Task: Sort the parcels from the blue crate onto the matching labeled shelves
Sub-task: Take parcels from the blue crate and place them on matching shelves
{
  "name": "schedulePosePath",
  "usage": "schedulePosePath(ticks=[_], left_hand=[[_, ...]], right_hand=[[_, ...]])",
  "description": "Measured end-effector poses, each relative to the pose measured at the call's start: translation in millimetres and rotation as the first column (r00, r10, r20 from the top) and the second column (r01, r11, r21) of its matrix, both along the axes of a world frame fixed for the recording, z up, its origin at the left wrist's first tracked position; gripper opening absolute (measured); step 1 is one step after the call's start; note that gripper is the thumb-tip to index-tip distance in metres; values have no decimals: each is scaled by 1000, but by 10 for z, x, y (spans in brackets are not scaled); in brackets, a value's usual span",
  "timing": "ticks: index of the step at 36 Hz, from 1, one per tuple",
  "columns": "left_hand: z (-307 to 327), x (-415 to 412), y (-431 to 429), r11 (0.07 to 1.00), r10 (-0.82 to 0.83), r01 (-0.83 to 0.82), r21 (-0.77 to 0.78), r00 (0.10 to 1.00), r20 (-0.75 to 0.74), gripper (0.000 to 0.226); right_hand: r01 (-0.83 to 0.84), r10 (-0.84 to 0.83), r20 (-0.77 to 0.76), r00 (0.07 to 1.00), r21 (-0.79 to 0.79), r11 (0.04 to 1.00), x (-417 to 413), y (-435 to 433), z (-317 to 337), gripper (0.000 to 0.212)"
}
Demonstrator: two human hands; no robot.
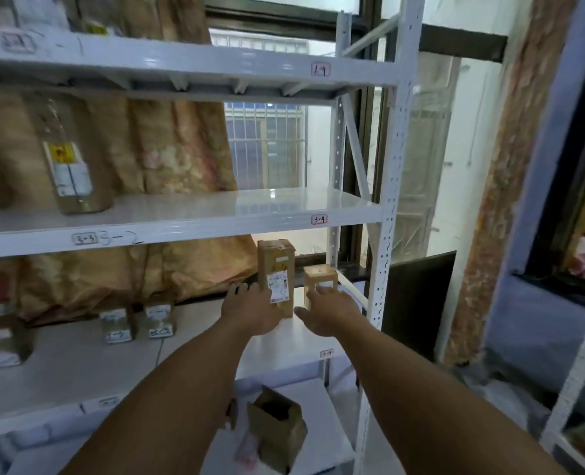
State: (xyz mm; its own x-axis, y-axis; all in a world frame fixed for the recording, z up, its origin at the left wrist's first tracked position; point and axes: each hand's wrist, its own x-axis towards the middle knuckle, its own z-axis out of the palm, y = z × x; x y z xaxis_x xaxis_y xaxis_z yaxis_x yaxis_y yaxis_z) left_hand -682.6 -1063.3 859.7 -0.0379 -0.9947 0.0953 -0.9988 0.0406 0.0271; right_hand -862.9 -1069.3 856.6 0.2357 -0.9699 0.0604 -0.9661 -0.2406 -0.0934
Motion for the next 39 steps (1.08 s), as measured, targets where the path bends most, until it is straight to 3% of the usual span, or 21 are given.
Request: schedulePosePath(ticks=[6,14,20,28,39], left_hand=[[448,81,802,1000,27,-27,-16,999,35,57],[675,242,1723,991,125,-124,-46,992,27,62],[647,403,2506,978,194,-192,-84,981,8,65],[436,723,3615,958,281,-280,-67,960,2,72],[521,1900,5071,889,455,-454,-61,890,16,66]], right_hand=[[-31,33,28,999,-67,997,160,662,319,68],[-77,73,-41,996,-107,991,348,1505,688,68],[-120,122,27,992,-92,989,405,2156,787,70],[-197,195,-29,980,-81,977,667,3075,551,72],[-380,375,-100,922,-35,924,1846,4081,663,75]])
